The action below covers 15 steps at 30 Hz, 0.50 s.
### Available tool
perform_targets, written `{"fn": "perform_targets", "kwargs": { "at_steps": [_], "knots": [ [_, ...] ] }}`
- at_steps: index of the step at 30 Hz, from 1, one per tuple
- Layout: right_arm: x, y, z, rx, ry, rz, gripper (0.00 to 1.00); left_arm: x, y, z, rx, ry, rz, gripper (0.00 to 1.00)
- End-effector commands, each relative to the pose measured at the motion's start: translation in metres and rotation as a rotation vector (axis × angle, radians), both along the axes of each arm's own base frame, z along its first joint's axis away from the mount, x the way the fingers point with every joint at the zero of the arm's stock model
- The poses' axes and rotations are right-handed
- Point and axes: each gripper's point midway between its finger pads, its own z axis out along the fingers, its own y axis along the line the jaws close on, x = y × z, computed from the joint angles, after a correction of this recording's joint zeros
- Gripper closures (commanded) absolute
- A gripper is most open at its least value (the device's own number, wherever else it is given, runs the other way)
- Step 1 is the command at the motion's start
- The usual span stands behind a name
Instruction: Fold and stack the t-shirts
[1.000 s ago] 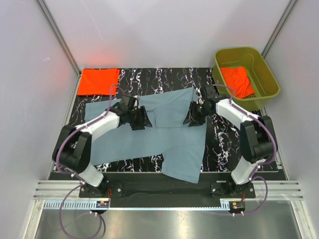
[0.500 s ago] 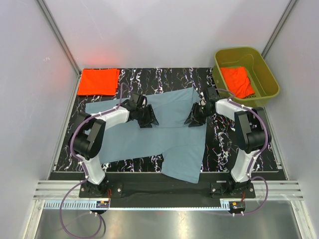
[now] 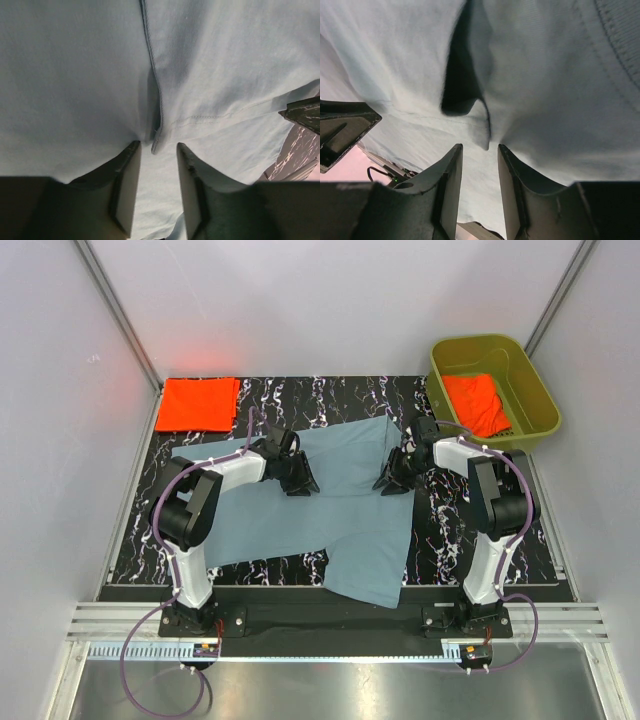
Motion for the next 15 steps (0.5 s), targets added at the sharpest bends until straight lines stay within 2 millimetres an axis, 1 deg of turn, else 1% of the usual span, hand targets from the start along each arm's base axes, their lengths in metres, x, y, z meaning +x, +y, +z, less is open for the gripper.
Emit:
{"fn": "perform_targets", "kwargs": {
  "at_steps": [1,5,9,11,13,15],
  "knots": [
    [0.0144,0.0042,0.0038,0.019,-0.026,-0.002,0.60,0.0146,-0.0134,0.0141,-0.044,-0.048,-0.012,0.62],
    [0.0182,0.0054,0.0071,0.028,-0.034,-0.005,0.64,0.0152,-0.0139,0.0145,-0.045,-0.050,-0.015,0.67],
    [0.0207,0.0065,0.0100,0.033,-0.039,-0.007,0.72,0.0159,-0.0157,0.0140,-0.048,-0.045,-0.015,0.71],
    [0.0208,0.0079,0.0122,0.039,-0.041,-0.006,0.73,0.0173,-0.0166,0.0161,-0.052,-0.053,-0.017,0.74],
    [0.0212,0.0071,0.0133,0.038,-0.042,-0.012,0.75,0.0184,-0.0162,0.0163,-0.048,-0.056,-0.017,0.76],
    [0.0200,0.0066,0.0124,0.036,-0.039,-0.013,0.80,0.0203,-0.0172,0.0190,-0.052,-0.062,-0.016,0.80]
  ]
}}
